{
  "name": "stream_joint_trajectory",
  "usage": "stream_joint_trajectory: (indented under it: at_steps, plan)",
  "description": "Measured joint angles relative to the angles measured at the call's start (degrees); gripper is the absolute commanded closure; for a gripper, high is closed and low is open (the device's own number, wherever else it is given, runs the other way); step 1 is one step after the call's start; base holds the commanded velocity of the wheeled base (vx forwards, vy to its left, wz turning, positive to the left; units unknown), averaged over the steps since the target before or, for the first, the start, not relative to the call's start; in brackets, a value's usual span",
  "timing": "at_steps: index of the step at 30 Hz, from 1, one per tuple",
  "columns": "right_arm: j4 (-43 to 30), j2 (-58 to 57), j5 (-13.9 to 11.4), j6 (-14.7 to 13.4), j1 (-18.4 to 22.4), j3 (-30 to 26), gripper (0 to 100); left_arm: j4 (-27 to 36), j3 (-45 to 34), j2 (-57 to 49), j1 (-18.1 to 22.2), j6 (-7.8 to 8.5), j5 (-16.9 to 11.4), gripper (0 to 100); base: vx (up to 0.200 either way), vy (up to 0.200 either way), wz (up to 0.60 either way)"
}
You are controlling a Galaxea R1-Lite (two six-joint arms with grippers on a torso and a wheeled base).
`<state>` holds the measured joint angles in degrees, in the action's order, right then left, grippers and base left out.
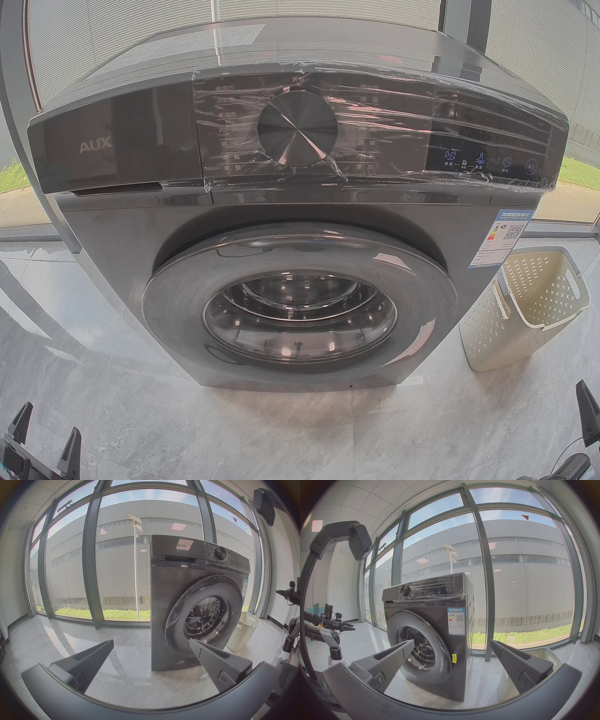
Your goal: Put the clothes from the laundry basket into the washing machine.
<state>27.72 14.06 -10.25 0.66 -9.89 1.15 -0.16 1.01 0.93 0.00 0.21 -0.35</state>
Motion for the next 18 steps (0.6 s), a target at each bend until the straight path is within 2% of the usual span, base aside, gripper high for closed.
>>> stream_joint_trajectory:
  at_steps: [6,9,12,15,18]
  plan:
    - [-4.6,-5.94,-0.22,0.27,2.56,-0.13,0,0.0,0.0,0.0,0.0,-0.02,0.0,0,0.0,0.0,0.0]
    - [-4.35,-7.64,-0.09,0.34,3.3,-0.13,0,0.0,0.0,0.0,0.0,-0.02,0.0,0,0.0,0.0,0.0]
    - [-4.18,-8.68,1.37,0.27,3.66,-0.13,0,0.02,0.0,0.0,0.0,-0.02,0.0,0,0.0,0.0,0.0]
    - [-4.66,-9.24,4.43,0.23,3.83,-0.13,0,0.02,0.0,0.0,0.0,-0.05,0.0,0,0.0,0.0,0.0]
    - [-6.86,-9.57,10.96,0.13,3.94,-0.13,0,0.02,0.0,0.0,0.0,-0.1,0.02,0,0.0,0.0,0.0]
